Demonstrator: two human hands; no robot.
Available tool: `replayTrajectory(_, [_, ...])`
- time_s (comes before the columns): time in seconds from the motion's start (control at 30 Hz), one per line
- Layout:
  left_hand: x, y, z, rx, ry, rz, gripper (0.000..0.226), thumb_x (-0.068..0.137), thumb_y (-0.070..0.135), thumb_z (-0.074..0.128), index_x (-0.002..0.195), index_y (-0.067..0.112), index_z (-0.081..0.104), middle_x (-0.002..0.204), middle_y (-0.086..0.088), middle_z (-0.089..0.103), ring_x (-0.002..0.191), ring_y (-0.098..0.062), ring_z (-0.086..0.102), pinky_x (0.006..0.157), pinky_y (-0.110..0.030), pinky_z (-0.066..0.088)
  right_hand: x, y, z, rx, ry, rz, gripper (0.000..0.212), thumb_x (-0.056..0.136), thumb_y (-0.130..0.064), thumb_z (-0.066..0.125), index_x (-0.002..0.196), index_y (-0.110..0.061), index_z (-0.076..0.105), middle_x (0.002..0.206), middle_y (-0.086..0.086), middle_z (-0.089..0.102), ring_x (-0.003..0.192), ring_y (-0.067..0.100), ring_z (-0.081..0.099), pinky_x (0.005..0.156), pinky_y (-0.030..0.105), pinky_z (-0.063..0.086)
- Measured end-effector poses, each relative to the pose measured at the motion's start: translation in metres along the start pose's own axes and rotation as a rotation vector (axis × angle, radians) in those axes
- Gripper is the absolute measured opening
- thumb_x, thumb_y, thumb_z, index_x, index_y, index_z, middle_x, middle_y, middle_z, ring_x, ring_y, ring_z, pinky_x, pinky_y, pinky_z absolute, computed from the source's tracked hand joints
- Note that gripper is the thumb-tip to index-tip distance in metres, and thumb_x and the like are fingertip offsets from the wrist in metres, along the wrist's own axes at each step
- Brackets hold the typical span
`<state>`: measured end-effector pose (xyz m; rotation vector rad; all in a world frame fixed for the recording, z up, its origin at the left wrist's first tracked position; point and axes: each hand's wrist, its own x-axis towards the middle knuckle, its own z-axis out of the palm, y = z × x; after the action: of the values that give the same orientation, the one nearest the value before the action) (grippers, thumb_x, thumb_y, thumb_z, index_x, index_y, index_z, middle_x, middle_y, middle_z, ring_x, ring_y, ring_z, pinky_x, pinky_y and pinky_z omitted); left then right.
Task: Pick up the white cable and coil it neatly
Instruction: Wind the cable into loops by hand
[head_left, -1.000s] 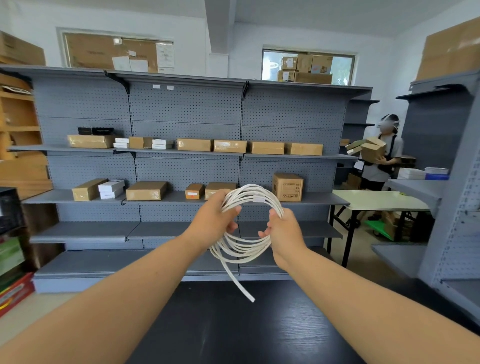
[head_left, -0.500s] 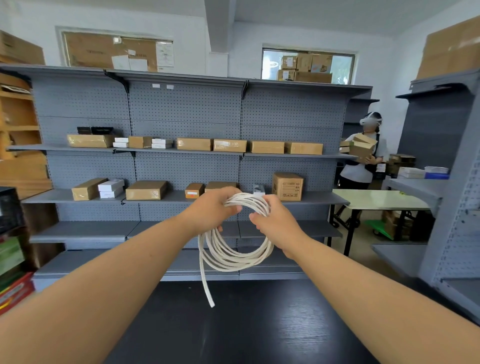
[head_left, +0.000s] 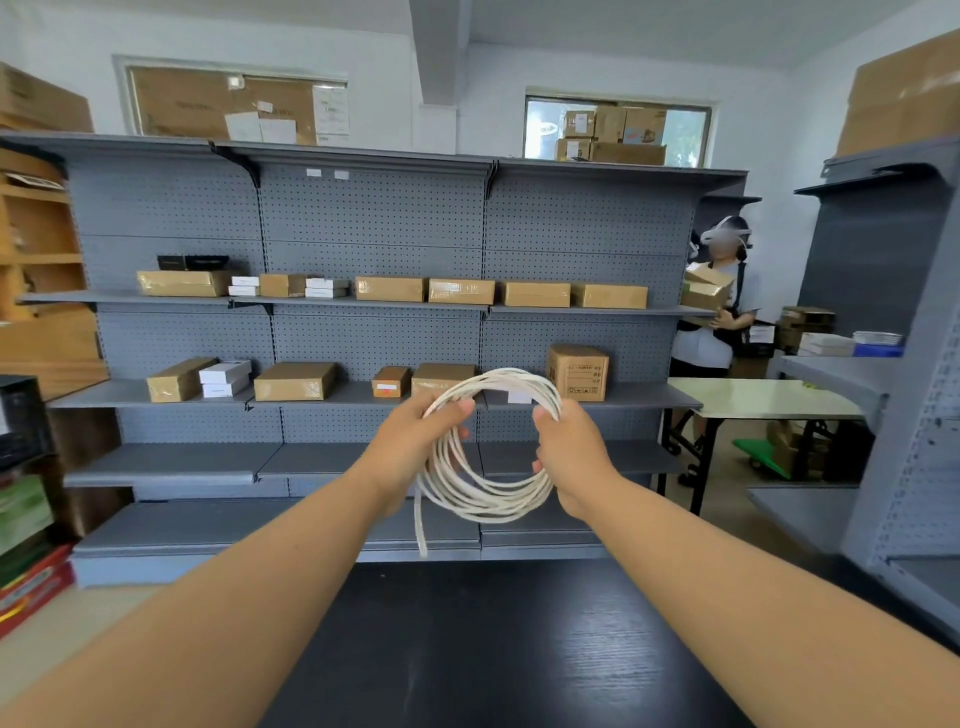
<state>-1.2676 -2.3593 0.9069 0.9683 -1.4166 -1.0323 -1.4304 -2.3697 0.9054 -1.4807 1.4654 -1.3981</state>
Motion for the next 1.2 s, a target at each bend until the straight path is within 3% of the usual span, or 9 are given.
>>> replayTrajectory(0.17, [-0.005, -0.005, 0.019, -0.191, 0.127, 0.002, 0.01, 0.085, 0.01, 0.065, 0.092, 0.014, 0.06, 0.069, 0.002, 0.061, 0.06, -0.017, 0.06, 0.058, -0.026, 0.053, 0.0, 0.003, 0.005, 0.169, 0.122, 0.046, 0.02, 0.1, -0.023, 0.035, 0.104, -0.012, 0.05, 0.076, 0.003, 0.046, 0.061, 0.016, 0.043, 0.057, 0.031, 0.044])
replayTrajectory(0.3, [-0.003, -0.003, 0.024, -0.141, 0.212, 0.002, 0.002, 0.087, 0.014, 0.063, 0.087, 0.015, 0.061, 0.063, 0.0, 0.055, 0.05, -0.016, 0.052, 0.054, -0.028, 0.05, -0.004, 0.007, 0.011, 0.296, 0.117, 0.084, 0.018, 0.099, -0.023, 0.035, 0.099, -0.013, 0.05, 0.074, 0.001, 0.041, 0.059, 0.014, 0.041, 0.056, 0.031, 0.046])
replayTrajectory(0.4, [-0.002, -0.002, 0.022, 0.057, 0.256, 0.042, 0.009, 0.092, 0.019, 0.056, 0.083, 0.016, 0.059, 0.056, -0.001, 0.046, 0.044, -0.013, 0.044, 0.042, -0.021, 0.042, -0.009, 0.009, 0.009, 0.334, 0.015, 0.144, 0.014, 0.098, -0.019, 0.038, 0.089, -0.017, 0.048, 0.072, 0.003, 0.042, 0.055, 0.015, 0.047, 0.077, 0.045, 0.054])
replayTrajectory(0.5, [0.0, 0.001, 0.016, 0.177, 0.265, 0.098, 0.01, 0.094, 0.019, 0.052, 0.09, 0.015, 0.061, 0.058, -0.003, 0.043, 0.047, -0.014, 0.038, 0.042, -0.022, 0.037, -0.011, 0.006, 0.0, 0.376, -0.171, 0.206, 0.005, 0.094, -0.011, 0.048, 0.095, -0.015, 0.051, 0.077, 0.004, 0.052, 0.065, 0.017, 0.057, 0.088, 0.046, 0.052])
replayTrajectory(0.7, [0.004, 0.013, 0.005, 0.313, 0.116, 0.118, 0.017, 0.092, 0.015, 0.054, 0.08, 0.022, 0.063, 0.05, 0.003, 0.036, 0.045, -0.015, 0.032, 0.049, -0.026, 0.029, -0.008, -0.006, -0.016, 0.117, -0.22, 0.033, 0.042, 0.084, -0.007, 0.061, 0.117, -0.024, 0.044, 0.1, 0.005, 0.06, 0.087, 0.022, 0.06, 0.077, 0.037, 0.05])
replayTrajectory(0.87, [0.005, 0.025, 0.0, 0.404, 0.011, 0.098, 0.007, 0.088, 0.014, 0.061, 0.09, 0.013, 0.068, 0.048, 0.003, 0.041, 0.038, -0.007, 0.034, 0.045, -0.021, 0.03, -0.012, -0.011, -0.012, -0.071, -0.303, -0.061, 0.029, 0.087, -0.02, 0.062, 0.111, -0.023, 0.046, 0.089, -0.002, 0.055, 0.076, 0.017, 0.055, 0.08, 0.037, 0.052])
replayTrajectory(0.93, [0.004, 0.027, -0.001, 0.351, -0.004, 0.073, 0.004, 0.085, 0.013, 0.065, 0.084, 0.016, 0.068, 0.048, 0.005, 0.045, 0.041, -0.007, 0.039, 0.046, -0.019, 0.033, -0.013, -0.01, -0.009, -0.048, -0.281, -0.066, 0.018, 0.093, -0.022, 0.052, 0.111, -0.02, 0.048, 0.088, -0.003, 0.05, 0.072, 0.013, 0.05, 0.084, 0.039, 0.054])
replayTrajectory(1.03, [-0.001, 0.022, 0.0, 0.236, -0.02, 0.009, 0.012, 0.082, 0.012, 0.068, 0.079, 0.024, 0.065, 0.052, 0.01, 0.054, 0.048, -0.011, 0.051, 0.05, -0.021, 0.04, -0.012, -0.009, -0.005, -0.012, -0.184, -0.073, 0.013, 0.098, -0.022, 0.043, 0.108, -0.017, 0.049, 0.086, -0.004, 0.046, 0.071, 0.011, 0.044, 0.077, 0.033, 0.053])
replayTrajectory(1.2, [-0.006, 0.007, 0.007, -0.017, 0.051, -0.105, 0.016, 0.084, 0.007, 0.064, 0.094, 0.019, 0.059, 0.067, 0.001, 0.057, 0.058, -0.016, 0.059, 0.058, -0.025, 0.05, -0.008, -0.007, 0.0, 0.274, 0.013, 0.058, 0.009, 0.098, -0.022, 0.041, 0.1, -0.016, 0.047, 0.08, -0.001, 0.042, 0.065, 0.012, 0.04, 0.061, 0.024, 0.047])
